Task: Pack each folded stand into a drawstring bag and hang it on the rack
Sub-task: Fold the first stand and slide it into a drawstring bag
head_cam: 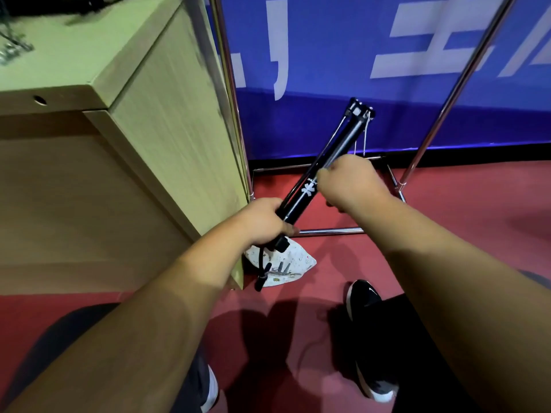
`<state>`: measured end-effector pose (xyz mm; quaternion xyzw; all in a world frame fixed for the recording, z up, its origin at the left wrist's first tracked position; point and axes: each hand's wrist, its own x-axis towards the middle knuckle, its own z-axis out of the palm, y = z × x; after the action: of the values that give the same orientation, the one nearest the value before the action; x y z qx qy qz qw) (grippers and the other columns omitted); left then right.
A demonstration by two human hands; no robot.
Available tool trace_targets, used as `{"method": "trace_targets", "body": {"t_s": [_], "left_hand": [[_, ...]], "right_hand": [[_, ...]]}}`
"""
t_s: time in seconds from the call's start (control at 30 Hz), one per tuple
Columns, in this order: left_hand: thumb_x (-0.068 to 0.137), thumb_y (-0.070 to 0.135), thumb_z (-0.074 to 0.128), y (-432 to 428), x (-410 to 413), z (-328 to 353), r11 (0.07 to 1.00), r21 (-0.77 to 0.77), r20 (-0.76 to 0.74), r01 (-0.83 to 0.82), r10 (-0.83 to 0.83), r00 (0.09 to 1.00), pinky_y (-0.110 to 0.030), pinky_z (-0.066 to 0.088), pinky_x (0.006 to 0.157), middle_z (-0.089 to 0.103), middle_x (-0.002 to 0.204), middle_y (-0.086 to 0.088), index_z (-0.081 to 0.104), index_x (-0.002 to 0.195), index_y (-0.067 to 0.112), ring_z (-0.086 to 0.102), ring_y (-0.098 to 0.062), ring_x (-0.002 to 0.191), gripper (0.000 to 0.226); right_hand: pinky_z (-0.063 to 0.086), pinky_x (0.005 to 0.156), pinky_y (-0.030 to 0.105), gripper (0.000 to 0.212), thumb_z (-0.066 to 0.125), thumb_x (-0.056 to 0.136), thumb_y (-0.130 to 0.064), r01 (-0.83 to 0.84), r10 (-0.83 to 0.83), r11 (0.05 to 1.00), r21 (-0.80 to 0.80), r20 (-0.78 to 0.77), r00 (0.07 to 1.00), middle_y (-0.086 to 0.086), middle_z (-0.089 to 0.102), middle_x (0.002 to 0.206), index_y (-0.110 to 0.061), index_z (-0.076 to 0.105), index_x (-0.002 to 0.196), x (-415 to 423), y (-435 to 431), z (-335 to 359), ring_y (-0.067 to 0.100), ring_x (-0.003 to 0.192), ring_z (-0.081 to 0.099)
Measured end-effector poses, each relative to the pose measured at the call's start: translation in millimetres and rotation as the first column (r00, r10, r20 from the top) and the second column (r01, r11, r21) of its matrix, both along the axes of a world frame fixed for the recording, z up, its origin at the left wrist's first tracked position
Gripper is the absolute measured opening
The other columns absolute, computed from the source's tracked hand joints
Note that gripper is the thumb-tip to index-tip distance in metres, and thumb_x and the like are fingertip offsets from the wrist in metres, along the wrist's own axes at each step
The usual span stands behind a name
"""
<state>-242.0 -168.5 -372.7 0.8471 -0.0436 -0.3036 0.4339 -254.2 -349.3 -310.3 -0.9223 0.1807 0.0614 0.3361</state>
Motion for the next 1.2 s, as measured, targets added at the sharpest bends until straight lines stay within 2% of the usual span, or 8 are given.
{"method": "trace_targets", "body": {"t_s": [0.17, 0.33, 0.43, 0.6, 0.7, 0.83, 1.03, 1.2], "left_hand": [[0.088, 0.011, 0.086, -5, 11, -1, 0.978, 0.181, 0.059, 0.106, -0.118, 0.991, -0.023, 0.052, 0.045, 0.066, 0.080, -0.004, 0.059, 0.085, 0.022, 0.065, -0.018, 0.058, 0.029], [0.087, 0.017, 0.088, -17, 19, -20, 0.950, 0.212, -0.086, 0.229, -0.215, 0.973, -0.047, 0.060, 0.068, 0.071, 0.082, -0.008, 0.072, 0.113, 0.013, 0.067, -0.026, 0.068, 0.030], [0.086, 0.023, 0.088, -26, 21, -33, 0.934, 0.235, -0.068, 0.270, -0.261, 0.963, -0.022, 0.049, 0.054, 0.067, 0.076, 0.002, 0.071, 0.107, 0.016, 0.060, -0.015, 0.061, 0.028], [0.090, 0.028, 0.084, -42, 19, -64, 0.918, 0.250, -0.139, 0.308, -0.280, 0.950, -0.024, 0.048, 0.067, 0.073, 0.097, -0.001, 0.070, 0.114, 0.020, 0.065, -0.019, 0.082, 0.029], [0.096, 0.035, 0.074, -42, 33, -72, 0.979, 0.101, -0.126, 0.176, -0.163, 0.978, -0.022, 0.049, 0.067, 0.073, 0.119, 0.001, 0.065, 0.128, 0.026, 0.066, -0.011, 0.088, 0.035], [0.102, 0.048, 0.062, -35, 73, -89, 0.997, 0.054, -0.076, -0.051, 0.055, 0.996, -0.035, 0.044, 0.110, 0.063, 0.141, 0.006, 0.059, 0.144, 0.033, 0.059, -0.018, 0.128, 0.044], [0.114, 0.046, 0.034, -10, 113, -162, 0.878, 0.346, -0.046, -0.331, 0.368, 0.929, -0.039, 0.043, 0.102, 0.058, 0.148, -0.017, 0.050, 0.150, 0.005, 0.057, -0.034, 0.134, 0.057], [0.109, 0.018, 0.049, 11, 99, -232, 0.867, 0.481, -0.243, -0.131, 0.275, 0.930, -0.035, 0.047, 0.090, 0.061, 0.145, -0.020, 0.058, 0.144, -0.001, 0.059, -0.039, 0.133, 0.041]], "right_hand": [[0.049, 0.095, 0.044, 0.032, 0.056, 0.087, -0.027, -0.248, 0.393, 0.834, -0.493, 0.214, 0.894, 0.013, 0.062, 0.111, -0.012, 0.071, 0.111, 1, 6, -6, 0.038, 0.103, 0.055], [0.048, 0.098, 0.040, 0.062, 0.061, 0.088, -0.043, -0.751, 0.678, 0.412, -0.516, -0.377, 0.631, 0.012, 0.063, 0.132, -0.015, 0.054, 0.142, 29, 5, -19, 0.036, 0.121, 0.059], [0.045, 0.068, 0.030, 0.035, 0.074, 0.093, -0.035, -0.843, 0.468, 0.454, -0.289, -0.727, 0.502, 0.010, 0.069, 0.106, -0.011, 0.067, 0.118, 45, -3, -46, 0.028, 0.089, 0.065], [0.056, 0.085, 0.038, 0.023, 0.078, 0.097, -0.027, -0.763, 0.313, 0.646, 0.021, -0.919, 0.239, 0.006, 0.065, 0.077, -0.010, 0.066, 0.091, 59, -25, -110, 0.022, 0.069, 0.063], [0.049, 0.062, 0.029, 0.031, 0.081, 0.095, -0.030, -0.818, 0.291, 0.566, -0.106, -0.902, 0.318, 0.000, 0.064, 0.060, -0.014, 0.065, 0.073, 71, -28, -108, 0.019, 0.063, 0.058], [0.048, 0.067, 0.029, 0.037, 0.085, 0.091, -0.033, -0.739, 0.341, 0.630, -0.240, -0.769, 0.541, 0.001, 0.057, 0.063, -0.015, 0.061, 0.070, 91, -38, -133, 0.022, 0.065, 0.057], [0.052, 0.083, 0.033, 0.036, 0.083, 0.092, -0.032, -0.682, 0.352, 0.694, -0.230, -0.718, 0.600, 0.004, 0.060, 0.073, -0.011, 0.075, 0.119, 112, -39, -153, 0.028, 0.088, 0.064], [0.051, 0.071, 0.035, 0.048, 0.070, 0.104, -0.029, -0.679, 0.322, 0.707, -0.197, -0.765, 0.558, 0.008, 0.058, 0.082, -0.001, 0.062, 0.142, 117, -30, -157, 0.023, 0.070, 0.056]]}}
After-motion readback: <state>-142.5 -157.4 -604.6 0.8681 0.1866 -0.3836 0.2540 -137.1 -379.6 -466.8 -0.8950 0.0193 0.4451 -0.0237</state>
